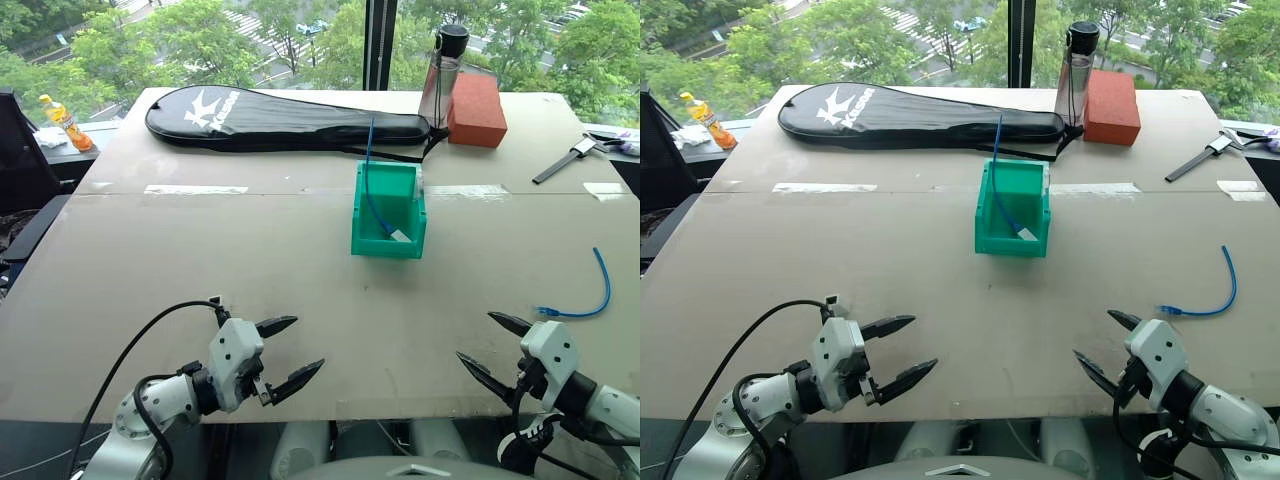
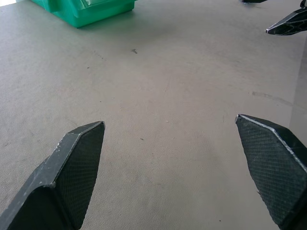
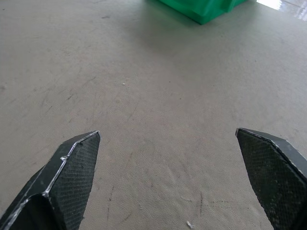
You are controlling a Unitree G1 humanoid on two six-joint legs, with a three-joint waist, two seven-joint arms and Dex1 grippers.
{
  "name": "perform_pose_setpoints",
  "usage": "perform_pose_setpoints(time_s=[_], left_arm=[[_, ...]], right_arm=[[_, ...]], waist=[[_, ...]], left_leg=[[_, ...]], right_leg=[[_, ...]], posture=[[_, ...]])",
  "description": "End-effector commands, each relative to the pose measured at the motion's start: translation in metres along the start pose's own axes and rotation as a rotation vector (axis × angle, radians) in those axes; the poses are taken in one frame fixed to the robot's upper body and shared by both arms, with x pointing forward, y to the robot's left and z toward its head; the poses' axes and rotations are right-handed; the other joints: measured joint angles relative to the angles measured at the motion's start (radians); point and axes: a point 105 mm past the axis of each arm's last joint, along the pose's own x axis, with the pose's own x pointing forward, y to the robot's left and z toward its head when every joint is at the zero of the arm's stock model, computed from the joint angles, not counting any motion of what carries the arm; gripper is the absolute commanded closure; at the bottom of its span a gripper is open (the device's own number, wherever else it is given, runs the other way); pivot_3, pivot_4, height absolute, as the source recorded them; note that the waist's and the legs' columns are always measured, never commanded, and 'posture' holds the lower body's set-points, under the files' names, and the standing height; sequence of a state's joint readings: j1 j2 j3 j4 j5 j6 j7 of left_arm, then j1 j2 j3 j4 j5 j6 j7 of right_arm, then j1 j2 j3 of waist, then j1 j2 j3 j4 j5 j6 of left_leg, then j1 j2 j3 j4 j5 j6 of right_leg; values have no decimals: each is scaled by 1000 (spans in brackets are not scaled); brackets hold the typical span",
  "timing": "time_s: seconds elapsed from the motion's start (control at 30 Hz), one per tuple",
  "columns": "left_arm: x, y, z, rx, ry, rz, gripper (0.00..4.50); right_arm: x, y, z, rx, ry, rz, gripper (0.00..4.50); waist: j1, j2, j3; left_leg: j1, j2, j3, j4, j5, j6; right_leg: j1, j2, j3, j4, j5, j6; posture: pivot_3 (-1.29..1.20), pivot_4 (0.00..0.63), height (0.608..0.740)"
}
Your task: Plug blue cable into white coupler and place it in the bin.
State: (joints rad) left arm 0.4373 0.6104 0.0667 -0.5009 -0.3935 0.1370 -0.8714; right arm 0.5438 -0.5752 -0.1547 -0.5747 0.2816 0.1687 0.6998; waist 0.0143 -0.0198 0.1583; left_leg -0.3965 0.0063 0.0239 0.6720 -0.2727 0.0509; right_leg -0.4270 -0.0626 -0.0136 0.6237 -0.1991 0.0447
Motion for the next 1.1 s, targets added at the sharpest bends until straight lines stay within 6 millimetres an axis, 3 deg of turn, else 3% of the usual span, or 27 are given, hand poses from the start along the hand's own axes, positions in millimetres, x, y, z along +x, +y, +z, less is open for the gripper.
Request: perform_pose_setpoints(time_s=[0.03, 0.27, 0.63, 0.97, 1.1], left_arm=[[2, -4, 8, 22, -33, -22, 0], [4, -20, 6, -3, -9, -107, 0], [12, -21, 24, 41, -51, -134, 0], [24, -27, 57, 108, -126, -313, 0], [24, -33, 68, 128, -111, -404, 0]], right_arm=[[2, -2, 9, -32, -38, 4, 32], [6, -4, 12, -34, -67, -17, 32], [-2, -13, 21, -39, -52, -9, 32], [-38, -87, 45, -164, 179, -42, 32], [-45, -102, 35, -218, 388, 59, 32]], waist=[[0, 0, 0], [0, 0, 0], [0, 0, 0], [0, 0, -1], [0, 0, -1]], left_leg=[[0, 0, 0, 0, 0, 0], [0, 0, 0, 0, 0, 0], [0, 0, 0, 0, 0, 0], [2, 0, 1, 2, 0, 0], [2, 0, 0, 2, 0, 0]], right_leg=[[0, 0, 0, 0, 0, 0], [0, 1, 0, 0, 0, 0], [0, 4, 1, 1, 0, 0], [2, 6, 1, 1, 0, 0], [2, 7, 2, 1, 0, 0]], posture=[[0, 150, 740], [0, 150, 740], [0, 150, 740], [0, 150, 740], [0, 150, 740]])
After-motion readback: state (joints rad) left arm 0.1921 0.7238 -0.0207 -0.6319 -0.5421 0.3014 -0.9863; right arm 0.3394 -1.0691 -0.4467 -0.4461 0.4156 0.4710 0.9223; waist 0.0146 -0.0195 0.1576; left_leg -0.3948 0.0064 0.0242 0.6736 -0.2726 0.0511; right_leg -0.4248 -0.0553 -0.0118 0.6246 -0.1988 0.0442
